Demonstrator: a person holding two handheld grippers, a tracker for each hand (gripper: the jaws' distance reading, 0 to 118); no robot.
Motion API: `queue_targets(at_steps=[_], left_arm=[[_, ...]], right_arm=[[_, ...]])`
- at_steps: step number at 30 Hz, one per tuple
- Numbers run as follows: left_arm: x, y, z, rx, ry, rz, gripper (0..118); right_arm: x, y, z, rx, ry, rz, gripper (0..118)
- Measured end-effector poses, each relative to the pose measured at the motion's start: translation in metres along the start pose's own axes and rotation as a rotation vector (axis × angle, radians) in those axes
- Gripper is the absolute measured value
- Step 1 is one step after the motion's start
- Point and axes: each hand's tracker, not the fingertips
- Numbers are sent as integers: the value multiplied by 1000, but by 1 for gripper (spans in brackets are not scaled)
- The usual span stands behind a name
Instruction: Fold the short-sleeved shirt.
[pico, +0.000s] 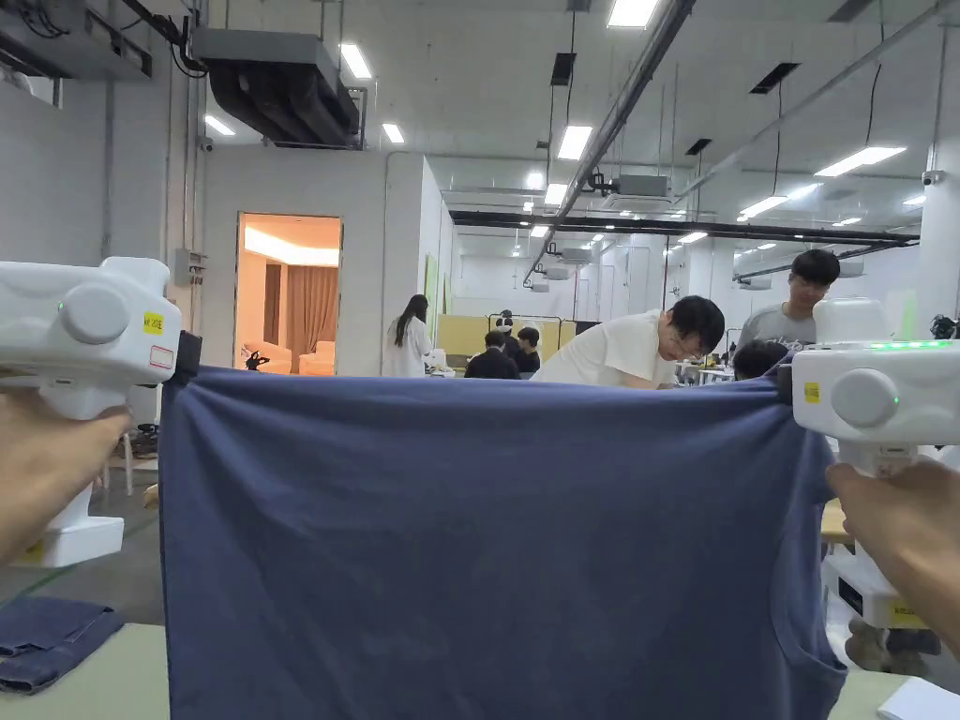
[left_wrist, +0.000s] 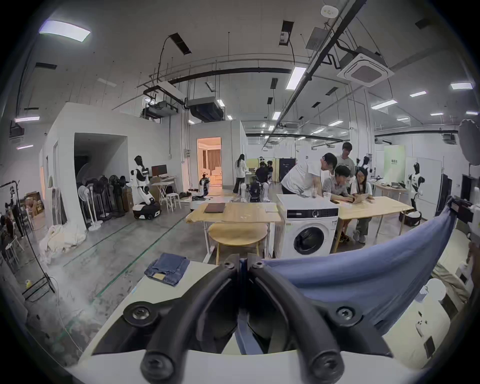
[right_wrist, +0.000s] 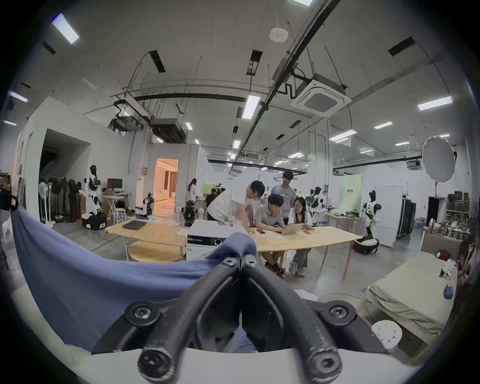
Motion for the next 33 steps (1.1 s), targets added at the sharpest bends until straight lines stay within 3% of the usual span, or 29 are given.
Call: queue_targets(at_steps=[6, 17, 33], left_arm=[[6, -12, -21, -8, 14, -4, 0], [14, -141, -32, -127, -3, 13, 0], [-5, -266, 112, -146, -74, 47, 0]], right_arm=[[-2, -17, -11, -4, -1, -20, 0], [1, -125, 5, -131, 0, 1, 0], [31, -220, 166, -196, 30, 86, 0]])
